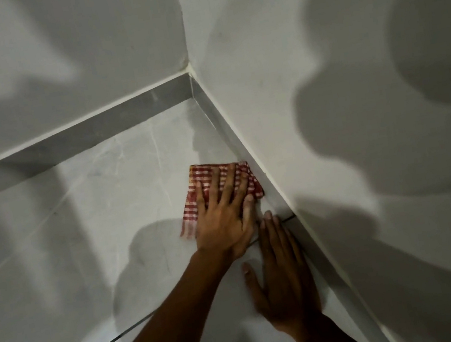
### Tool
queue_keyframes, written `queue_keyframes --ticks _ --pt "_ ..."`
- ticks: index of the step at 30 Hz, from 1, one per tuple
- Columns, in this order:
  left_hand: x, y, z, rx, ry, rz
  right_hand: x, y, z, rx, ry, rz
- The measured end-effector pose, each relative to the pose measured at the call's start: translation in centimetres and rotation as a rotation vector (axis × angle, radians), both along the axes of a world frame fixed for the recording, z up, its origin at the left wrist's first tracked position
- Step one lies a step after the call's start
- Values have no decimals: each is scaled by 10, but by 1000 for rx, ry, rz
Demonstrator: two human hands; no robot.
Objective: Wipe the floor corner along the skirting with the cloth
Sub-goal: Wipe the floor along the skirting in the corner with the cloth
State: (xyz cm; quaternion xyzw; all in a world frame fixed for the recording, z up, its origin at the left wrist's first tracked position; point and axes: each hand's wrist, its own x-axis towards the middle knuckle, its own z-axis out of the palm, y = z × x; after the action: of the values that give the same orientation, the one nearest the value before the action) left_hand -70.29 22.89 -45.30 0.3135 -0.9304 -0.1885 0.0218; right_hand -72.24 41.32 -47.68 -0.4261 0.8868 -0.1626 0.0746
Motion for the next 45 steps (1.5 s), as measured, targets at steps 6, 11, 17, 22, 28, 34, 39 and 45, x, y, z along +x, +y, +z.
queue_keyframes --ticks 6,11,17,22,28,34,39,45 --pt "-14 -21 -9 -29 -48 19 15 2 -1 90 16 -50" --pt "-24 -9 -10 -40 -33 104 14 1 -2 90 23 -62" --pt "-7 -1 -9 -39 -5 28 15 1 2 21 3 -80" --pt "-41 -21 -4 44 -55 214 15 2 1 64 5 -68" --pt "-32 14 -5 42 -14 248 13 2 -2 77 -6 -72" --pt "-37 8 -11 -28 -66 246 14 3 0 73 7 -90" --pt "-51 -19 -7 12 -74 276 16 0 2 96 0 -78" --pt "-37 6 -12 -69 -58 235 14 3 2 42 43 -75"
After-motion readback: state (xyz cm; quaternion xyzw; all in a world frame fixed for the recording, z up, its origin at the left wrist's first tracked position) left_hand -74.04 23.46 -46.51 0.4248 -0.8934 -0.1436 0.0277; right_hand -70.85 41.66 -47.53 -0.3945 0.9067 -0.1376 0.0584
